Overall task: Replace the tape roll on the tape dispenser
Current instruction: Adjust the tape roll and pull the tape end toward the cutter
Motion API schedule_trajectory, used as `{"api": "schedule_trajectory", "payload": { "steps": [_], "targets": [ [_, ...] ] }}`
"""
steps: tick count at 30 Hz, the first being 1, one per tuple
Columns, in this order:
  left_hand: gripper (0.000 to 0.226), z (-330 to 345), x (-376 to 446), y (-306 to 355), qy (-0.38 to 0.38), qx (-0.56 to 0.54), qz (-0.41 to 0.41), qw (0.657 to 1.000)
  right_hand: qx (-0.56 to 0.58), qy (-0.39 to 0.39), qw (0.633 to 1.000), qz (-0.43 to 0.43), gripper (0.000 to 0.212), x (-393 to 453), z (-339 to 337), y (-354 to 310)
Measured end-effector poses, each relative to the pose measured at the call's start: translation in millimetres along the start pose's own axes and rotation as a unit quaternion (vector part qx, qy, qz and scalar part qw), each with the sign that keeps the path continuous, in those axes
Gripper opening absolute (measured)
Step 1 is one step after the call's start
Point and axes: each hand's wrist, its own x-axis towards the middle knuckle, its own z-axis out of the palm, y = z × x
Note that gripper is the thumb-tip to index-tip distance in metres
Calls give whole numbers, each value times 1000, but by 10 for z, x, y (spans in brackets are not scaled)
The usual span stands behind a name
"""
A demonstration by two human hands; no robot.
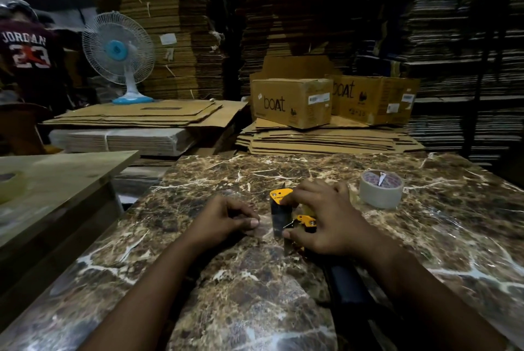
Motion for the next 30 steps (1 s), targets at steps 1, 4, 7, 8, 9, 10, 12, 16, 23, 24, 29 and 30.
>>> {"api": "schedule_trajectory", "payload": {
  "steps": [1,4,7,8,9,10,12,16,23,24,29,30],
  "targets": [
    [5,-26,16,3,2,9,7,1000,15,4,1000,-4,45,4,11,-5],
    [7,-104,68,-1,3,13,25,1000,79,20,996,-44,24,-30,17,19],
    [13,-150,121,-8,13,8,43,999,120,22,990,-71,20,-34,9,-1],
    [16,-173,134,-18,18,4,45,999,129,24,989,-73,18,-34,11,-12],
    [18,-201,141,-26,19,1,47,999,137,28,987,-74,18,-34,15,-17],
    [19,-230,147,-47,21,-4,51,998,145,31,986,-74,18,-32,18,-18],
    [17,-261,142,-92,27,-29,38,998,161,32,984,-73,18,-22,26,-26],
    [17,-223,123,-113,50,-83,4,995,178,33,980,-80,20,23,37,-85],
    [17,-251,132,-133,52,-81,32,995,185,53,979,-63,24,46,53,-110],
    [17,-256,133,-138,49,-76,39,995,184,55,979,-61,23,50,54,-111],
    [21,-363,138,-152,59,-70,51,994,200,51,977,-57,19,32,56,-107],
    [20,-386,140,-156,56,-64,57,995,201,48,977,-57,18,33,57,-103]
  ]
}}
